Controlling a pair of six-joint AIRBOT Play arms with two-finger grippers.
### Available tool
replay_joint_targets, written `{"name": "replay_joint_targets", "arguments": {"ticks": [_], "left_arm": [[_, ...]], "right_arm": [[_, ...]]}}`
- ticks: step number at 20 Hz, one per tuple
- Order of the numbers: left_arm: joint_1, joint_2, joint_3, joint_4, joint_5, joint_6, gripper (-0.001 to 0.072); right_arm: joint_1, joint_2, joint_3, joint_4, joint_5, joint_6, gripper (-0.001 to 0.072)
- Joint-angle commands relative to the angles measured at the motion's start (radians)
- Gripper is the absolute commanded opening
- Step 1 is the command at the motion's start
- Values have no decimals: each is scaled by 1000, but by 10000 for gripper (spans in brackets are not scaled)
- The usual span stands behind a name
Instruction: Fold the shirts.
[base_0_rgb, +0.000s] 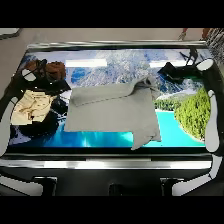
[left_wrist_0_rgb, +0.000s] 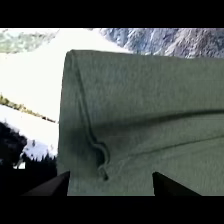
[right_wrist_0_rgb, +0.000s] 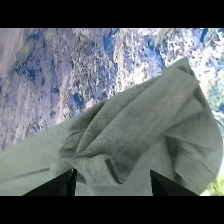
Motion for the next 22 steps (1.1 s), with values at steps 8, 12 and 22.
{"name": "replay_joint_targets", "arguments": {"ticks": [8, 12, 22], "left_arm": [[158, 54, -459, -67, -311, 145, 488], [140, 48, -520, -140, -251, 161, 488], [103, 68, -520, -151, -172, 140, 29]], "right_arm": [[-162, 147, -376, -219, 555, -20, 546], [-150, 147, -433, -202, 529, -38, 548], [16, 145, -691, -72, 180, -61, 500]]}}
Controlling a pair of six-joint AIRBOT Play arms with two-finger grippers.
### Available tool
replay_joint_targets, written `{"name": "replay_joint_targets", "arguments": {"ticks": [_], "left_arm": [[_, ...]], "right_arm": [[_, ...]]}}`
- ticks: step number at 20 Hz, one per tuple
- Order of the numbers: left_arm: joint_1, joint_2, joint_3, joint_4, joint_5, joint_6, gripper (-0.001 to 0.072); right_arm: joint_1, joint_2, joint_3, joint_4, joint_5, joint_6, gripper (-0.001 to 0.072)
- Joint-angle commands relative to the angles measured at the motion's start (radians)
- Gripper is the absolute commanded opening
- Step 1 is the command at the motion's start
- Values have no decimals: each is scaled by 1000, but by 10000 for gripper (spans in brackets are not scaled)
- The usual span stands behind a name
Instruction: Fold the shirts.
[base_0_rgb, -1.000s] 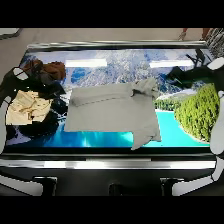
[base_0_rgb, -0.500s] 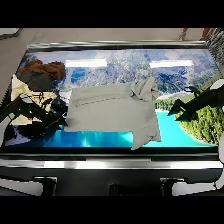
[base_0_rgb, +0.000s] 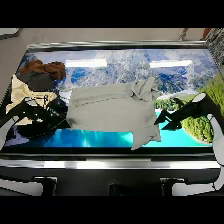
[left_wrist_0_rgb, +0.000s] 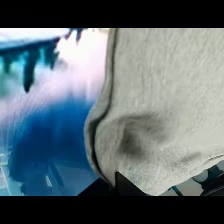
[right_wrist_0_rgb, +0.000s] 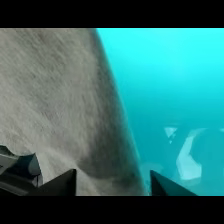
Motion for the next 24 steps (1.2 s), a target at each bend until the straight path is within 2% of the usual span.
{"name": "replay_joint_targets", "arguments": {"ticks": [1, 2, 5, 7, 10, 12, 14, 17, 21, 24], "left_arm": [[-2, 25, -2, -2, 15, 2, 28], [-2, 47, 6, -2, 16, 18, 28], [-3, 196, 99, -3, 79, 44, 26], [-2, 369, 225, -29, 177, 43, 27], [-2, 648, 464, -72, 372, 43, 27], [2, 808, 561, -68, 517, 40, 27], [1, 941, 574, -69, 596, -28, 27], [2, 1041, 575, -68, 603, -62, 27], [2, 1040, 574, 8, 583, -63, 26], [2, 975, 572, 93, 457, -63, 26]], "right_arm": [[95, -2, -53, 18, -174, 19, 211], [103, 5, -36, 18, -156, 17, 44], [100, 124, 89, -8, -141, -85, 41], [98, 271, 248, -76, -208, -126, 42], [98, 524, 497, -159, -426, -150, 42], [98, 696, 587, -197, -594, -149, 42], [98, 842, 599, -198, -682, -148, 41], [98, 959, 600, -199, -678, -134, 41], [98, 979, 599, -230, -670, -133, 41], [98, 924, 599, -253, -552, -133, 42]]}}
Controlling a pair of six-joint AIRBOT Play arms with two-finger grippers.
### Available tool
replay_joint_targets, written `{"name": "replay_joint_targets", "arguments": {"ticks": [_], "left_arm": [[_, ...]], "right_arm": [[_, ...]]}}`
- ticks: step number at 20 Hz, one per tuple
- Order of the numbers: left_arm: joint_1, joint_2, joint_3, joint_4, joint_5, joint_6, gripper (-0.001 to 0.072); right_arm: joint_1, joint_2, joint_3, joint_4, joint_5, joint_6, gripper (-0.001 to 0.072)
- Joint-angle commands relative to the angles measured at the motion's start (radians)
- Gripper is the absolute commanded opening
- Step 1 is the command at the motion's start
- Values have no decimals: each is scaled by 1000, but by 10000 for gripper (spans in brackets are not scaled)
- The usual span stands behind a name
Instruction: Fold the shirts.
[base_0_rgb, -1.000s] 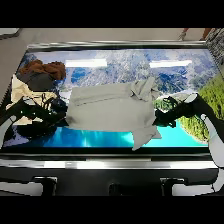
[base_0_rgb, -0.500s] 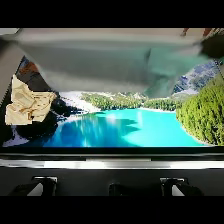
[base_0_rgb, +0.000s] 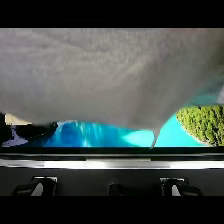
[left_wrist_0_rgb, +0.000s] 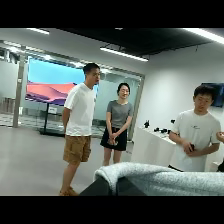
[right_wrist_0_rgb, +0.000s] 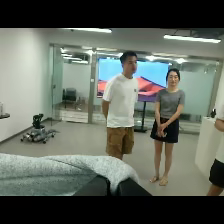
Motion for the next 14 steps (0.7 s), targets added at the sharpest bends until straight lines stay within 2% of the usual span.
{"name": "replay_joint_targets", "arguments": {"ticks": [1, 3, 5, 7, 9, 12, 14], "left_arm": [[1, -63, -5, 104, -142, -6, 26], [1, -158, -47, 144, -224, -6, 27], [1, -264, -136, 154, -232, 13, 27], [1, -397, -230, 155, -202, 51, 27], [0, -557, -291, 154, -155, 50, 27], [0, -800, -295, 116, -111, 47, 28], [0, -899, -291, 64, -73, 47, 28]], "right_arm": [[0, -55, 3, -51, 164, 2, 42], [1, -167, 3, -69, 349, 20, 42], [1, -322, -5, -60, 500, 27, 41], [19, -510, -40, -35, 510, 44, 41], [69, -700, -53, -35, 425, 78, 41], [143, -953, -53, -12, 158, 233, 42], [156, -1044, -53, 52, 27, 335, 43]]}}
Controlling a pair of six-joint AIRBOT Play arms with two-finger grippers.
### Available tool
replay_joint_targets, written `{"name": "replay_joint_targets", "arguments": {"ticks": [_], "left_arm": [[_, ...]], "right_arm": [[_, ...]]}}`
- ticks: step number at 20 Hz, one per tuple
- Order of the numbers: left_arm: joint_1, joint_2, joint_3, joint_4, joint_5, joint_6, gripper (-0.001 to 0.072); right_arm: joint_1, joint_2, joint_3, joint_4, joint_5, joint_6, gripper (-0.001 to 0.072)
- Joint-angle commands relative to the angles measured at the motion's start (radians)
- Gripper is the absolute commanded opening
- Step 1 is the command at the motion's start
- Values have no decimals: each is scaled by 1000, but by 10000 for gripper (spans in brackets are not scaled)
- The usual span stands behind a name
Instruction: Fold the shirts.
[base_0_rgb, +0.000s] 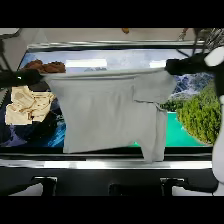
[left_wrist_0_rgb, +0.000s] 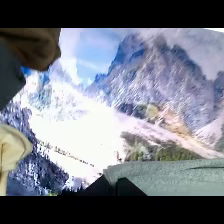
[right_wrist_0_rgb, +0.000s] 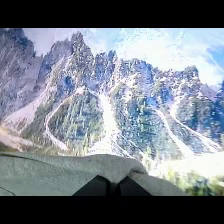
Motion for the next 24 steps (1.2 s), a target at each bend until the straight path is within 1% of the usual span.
{"name": "replay_joint_targets", "arguments": {"ticks": [1, 3, 8, 9, 10, 11, 12, 14, 15, 16, 17, 18, 20, 22, 24], "left_arm": [[-2, -206, -16, -91, 70, 4, 27], [-8, -253, -16, -106, 89, 4, 28], [-46, -288, -14, -119, 71, 3, 30], [-47, -288, -1, -129, 36, 3, 73], [-40, -288, 31, -126, -31, 4, 267], [-23, -288, 73, -122, -114, 4, 452], [4, -288, 128, -115, -230, 3, 489], [63, -287, 195, -77, -474, -6, 487], [86, -284, 185, -50, -568, -27, 485], [103, -281, 149, -22, -637, -34, 441], [113, -269, 80, -9, -669, -33, 434], [119, -254, -3, -6, -667, -23, 434], [123, -222, -178, -14, -622, 15, 433], [123, -207, -298, -24, -559, 46, 432], [123, -208, -368, -69, -515, 72, 431]], "right_arm": [[35, -206, -3, 128, -231, 176, 43], [35, -246, -3, 154, -246, 181, 43], [35, -284, -3, 156, -174, 182, 46], [34, -271, 3, 155, -152, 182, 136], [21, -246, 13, 150, -119, 172, 324], [-3, -209, 30, 136, -61, 154, 413], [-38, -172, 47, 125, 13, 138, 433], [-145, -102, 55, 77, 204, 123, 438], [-206, -86, 55, 56, 356, 120, 438], [-257, -85, 47, 39, 475, 109, 438], [-302, -84, 18, 29, 574, 84, 437], [-335, -84, -22, 30, 644, 59, 437], [-369, -80, -102, 30, 689, 41, 436], [-370, -80, -155, 31, 666, 31, 436], [-369, -80, -180, 32, 637, 31, 436]]}}
